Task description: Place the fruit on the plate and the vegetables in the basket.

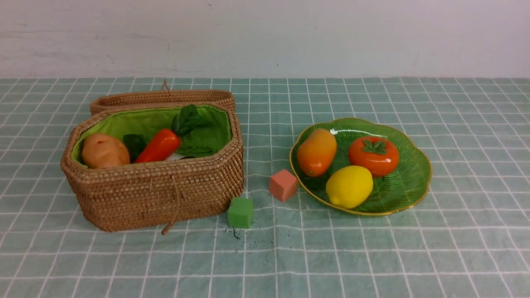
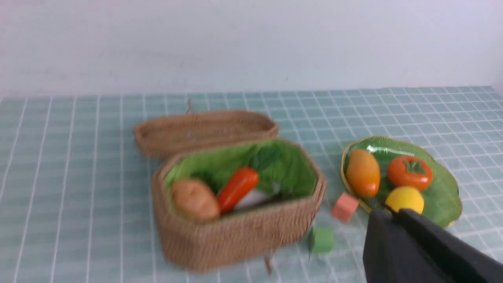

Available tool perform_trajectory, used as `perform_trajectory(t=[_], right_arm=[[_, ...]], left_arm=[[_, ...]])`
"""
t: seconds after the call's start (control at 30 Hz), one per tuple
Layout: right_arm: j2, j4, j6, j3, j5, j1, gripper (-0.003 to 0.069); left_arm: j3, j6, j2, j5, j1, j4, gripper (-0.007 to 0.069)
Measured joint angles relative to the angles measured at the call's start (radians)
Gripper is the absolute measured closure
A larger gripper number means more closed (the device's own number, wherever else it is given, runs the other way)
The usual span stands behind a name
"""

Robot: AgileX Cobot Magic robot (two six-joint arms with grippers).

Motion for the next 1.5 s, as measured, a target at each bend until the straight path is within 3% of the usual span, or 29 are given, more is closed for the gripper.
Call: perform_trajectory(t=[0.07,0.2,0.37,0.53,1.3,1.4,1.5], right_arm=[[0.000,0.000,0.000,0.000,0.000,0.000,0.0419],[0.000,0.000,0.000,0.000,0.000,0.000,0.0419],[0.000,0.000,0.000,0.000,0.000,0.000,0.0419],[0.000,0.000,0.000,0.000,0.000,0.000,0.0419],[0.000,0.000,0.000,0.000,0.000,0.000,0.0419],[0.000,0.000,0.000,0.000,0.000,0.000,0.0419],[0.000,0.000,0.000,0.000,0.000,0.000,0.0419]], left_arm=[[0.284,-0.100,-0.231,-0.029,0.000,0.003,0.0638],[0.604,-0.195,-0.440,-0.078,0.000,-0.021,0.0638],[0.771,-0.218,-0.586,-0.127,0.000,-0.050,0.0638],[0.784,-0.219,-0.698,-0.119,0.000,-0.028,0.0638],[0.818,-0.218,-0.705,-0.053,0.002,0.016,0.0638],[0.835,-0.218,-0.705,-0.054,0.035,0.007,0.0638],[0.858,-0.218,-0.685,-0.066,0.185,-0.072,0.0638]])
